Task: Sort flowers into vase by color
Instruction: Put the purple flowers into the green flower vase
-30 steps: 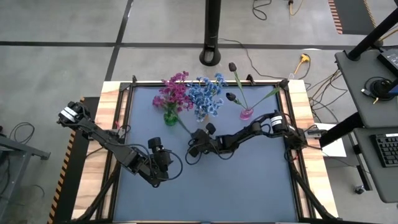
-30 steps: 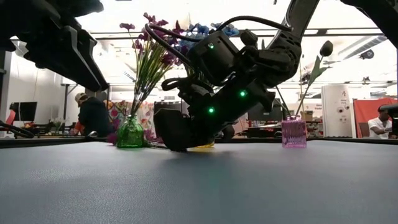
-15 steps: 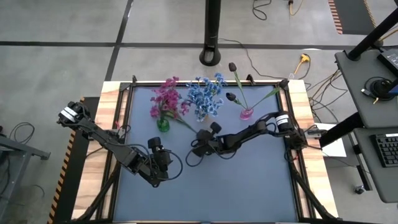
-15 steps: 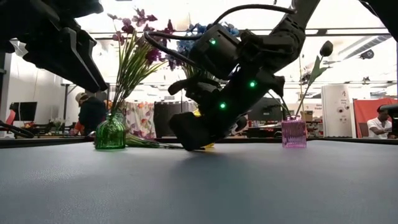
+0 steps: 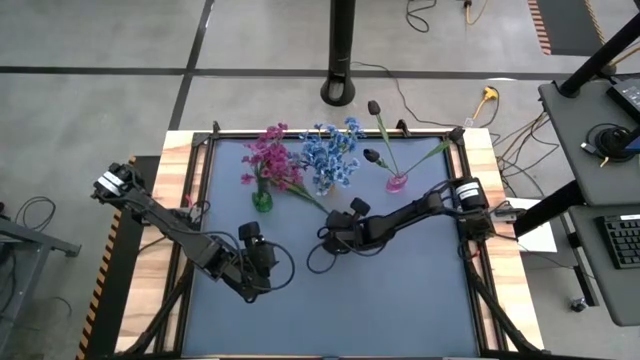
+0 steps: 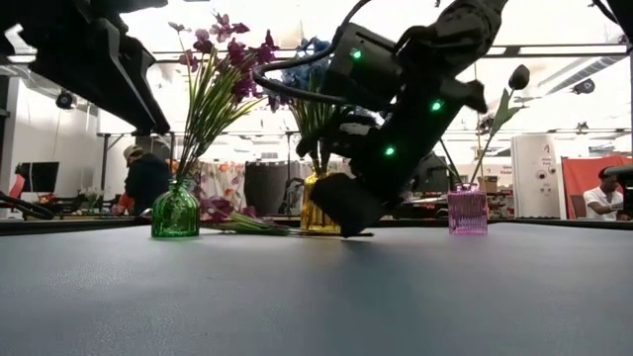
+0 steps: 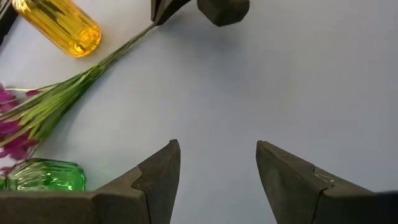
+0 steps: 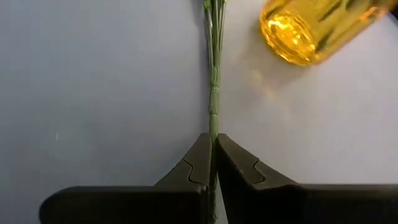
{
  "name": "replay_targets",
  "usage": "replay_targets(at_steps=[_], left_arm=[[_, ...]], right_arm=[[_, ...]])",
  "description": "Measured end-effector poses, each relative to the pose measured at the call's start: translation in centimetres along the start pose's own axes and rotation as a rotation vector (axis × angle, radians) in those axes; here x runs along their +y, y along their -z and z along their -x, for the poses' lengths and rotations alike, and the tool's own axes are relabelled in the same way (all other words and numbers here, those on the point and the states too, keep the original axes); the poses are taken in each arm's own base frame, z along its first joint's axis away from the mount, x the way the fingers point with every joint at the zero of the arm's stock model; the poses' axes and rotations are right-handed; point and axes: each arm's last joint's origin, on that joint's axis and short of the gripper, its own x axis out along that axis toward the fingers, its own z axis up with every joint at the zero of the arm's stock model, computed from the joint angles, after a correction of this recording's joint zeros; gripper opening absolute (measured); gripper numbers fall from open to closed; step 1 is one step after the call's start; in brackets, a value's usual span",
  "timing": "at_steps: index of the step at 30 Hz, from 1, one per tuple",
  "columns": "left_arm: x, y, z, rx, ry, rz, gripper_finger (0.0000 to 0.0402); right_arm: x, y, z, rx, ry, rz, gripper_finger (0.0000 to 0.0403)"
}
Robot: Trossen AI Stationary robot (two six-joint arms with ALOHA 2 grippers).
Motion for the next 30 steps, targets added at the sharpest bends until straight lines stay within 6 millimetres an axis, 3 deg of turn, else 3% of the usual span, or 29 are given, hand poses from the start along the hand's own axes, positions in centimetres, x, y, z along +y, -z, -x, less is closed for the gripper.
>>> replay_targets(at_steps=[10, 20, 30], left_arm=[[-0.7, -0.9, 1.6, -0.008, 0.028, -0.022, 0.0194], [-0.8, -0.9, 1.7, -0.015, 0.029, -0.025, 0.0194], [-0.8, -1.1, 1.7, -0.051, 0.013, 0.014, 0.0194]], right_arm=[[-0.9, 0.8, 4.7, 0.2, -0.107, 0.078, 0.0013], [-1.7, 2.3, 10.3, 0.428, -0.21, 0.074, 0.0013], [-0.8, 3.7, 13.1, 0.44, -0.262, 0.114, 0.0014]])
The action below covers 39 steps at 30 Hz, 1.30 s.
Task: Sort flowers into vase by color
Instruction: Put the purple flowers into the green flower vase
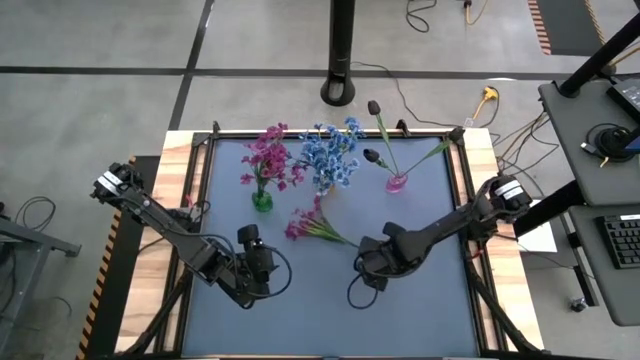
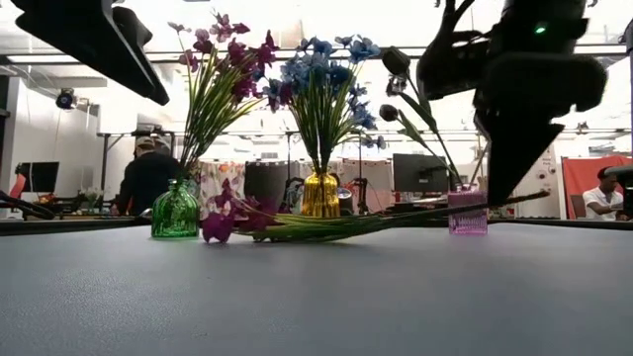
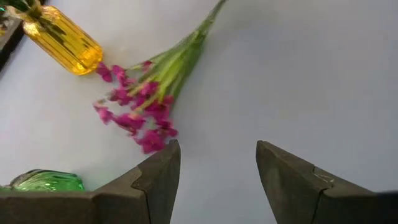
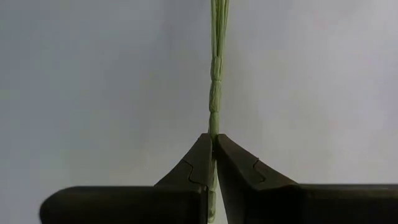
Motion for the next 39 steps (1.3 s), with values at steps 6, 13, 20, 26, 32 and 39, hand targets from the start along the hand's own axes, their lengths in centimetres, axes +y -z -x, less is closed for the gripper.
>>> replay_targets(at_steps=[6, 13, 20, 26, 32, 39], left_arm=[[0.0, -0.1, 0.0, -0.017, -0.006, 0.009, 0.0194], [0.0, -0.1, 0.0, -0.017, -0.007, 0.001, 0.0194], [0.0, -0.1, 0.0, -0.017, -0.007, 0.0, 0.0194], [-0.1, -0.3, 0.0, -0.032, 0.006, 0.044, 0.0194], [-0.5, -0.8, 0.1, -0.075, 0.043, 0.131, 0.0194], [-1.4, -1.2, -0.5, -0.114, 0.079, 0.181, 0.0194]], right_arm=[[0.3, 0.4, 0.0, -0.022, 0.014, -0.008, 0.0068], [-0.1, 1.5, 1.7, -0.033, 0.079, -0.013, 0.0153], [-6.0, 4.0, 9.1, 0.045, 0.218, -0.247, 0.0166], [-11.4, 6.7, 14.2, -0.117, 0.083, -0.457, 0.0141], [-12.8, 8.3, 13.9, -0.243, -0.076, -0.387, 0.012], [-9.2, 7.7, 8.8, -0.425, -0.246, -0.146, 0.0116]])
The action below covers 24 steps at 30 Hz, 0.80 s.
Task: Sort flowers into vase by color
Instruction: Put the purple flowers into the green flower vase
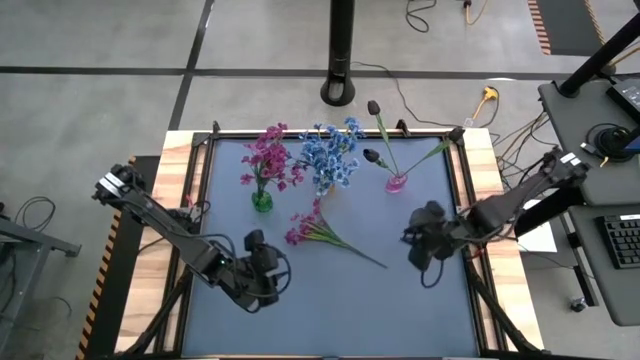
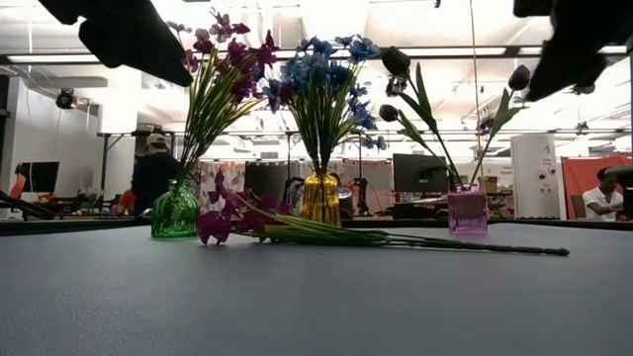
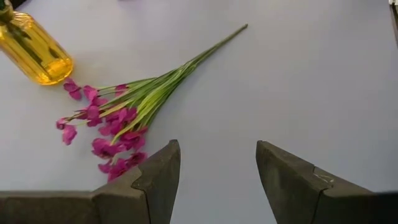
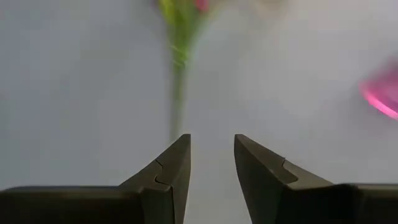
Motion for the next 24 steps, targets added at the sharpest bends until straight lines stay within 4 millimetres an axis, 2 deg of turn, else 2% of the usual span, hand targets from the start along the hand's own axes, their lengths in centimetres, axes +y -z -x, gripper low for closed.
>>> replay_targets(at_steps=[7, 13, 17, 24], left_arm=[[-0.9, 0.3, -1.1, -0.018, 0.015, 0.026, 0.0194], [-1.6, 0.5, -2.1, -0.06, -0.011, 0.03, 0.0194], [-1.7, -0.1, -2.0, -0.106, -0.052, 0.031, 0.0194], [-2.0, -0.7, -1.7, -0.119, -0.041, 0.018, 0.0194]], right_arm=[[2.4, 1.5, -6.2, -0.243, -0.113, 0.177, 0.0152], [3.8, 1.8, -10.1, -0.358, 0.062, 0.25, 0.0201], [4.8, 1.5, -12.5, -0.357, 0.077, 0.274, 0.0219], [5.2, 1.4, -16.6, -0.241, 0.075, 0.244, 0.023]])
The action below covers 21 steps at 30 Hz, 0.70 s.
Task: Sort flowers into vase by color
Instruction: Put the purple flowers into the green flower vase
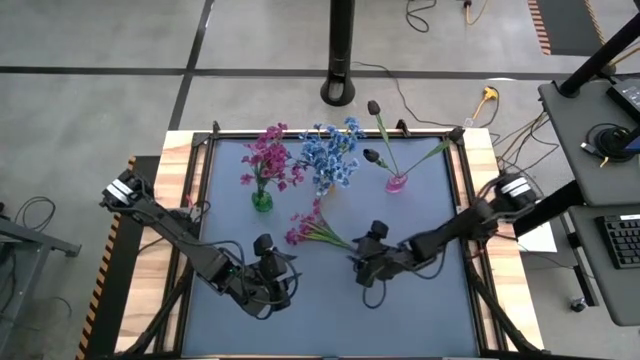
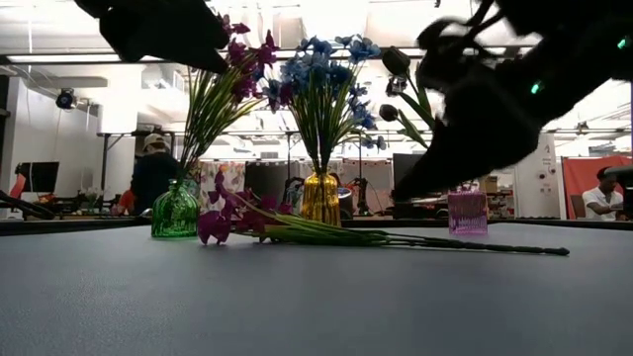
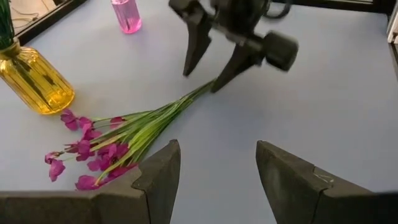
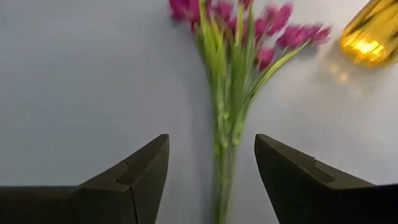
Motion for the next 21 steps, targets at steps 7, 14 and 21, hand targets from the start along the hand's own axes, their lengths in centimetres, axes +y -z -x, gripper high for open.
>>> replay_targets(at_steps=[7, 14, 21], left_arm=[[-0.3, 0.3, -0.4, 0.005, -0.004, 0.0, 0.0194], [-0.7, 0.7, -1.0, 0.007, -0.005, 0.007, 0.0194], [-1.1, 0.8, -1.4, -0.02, -0.011, 0.026, 0.0194]], right_arm=[[-0.7, 1.3, -2.4, 0.062, 0.07, -0.033, 0.0228], [-1.7, 1.5, -3.6, 0.105, 0.062, -0.057, 0.0184], [-1.8, 1.7, -4.1, 0.131, 0.037, -0.057, 0.0099]])
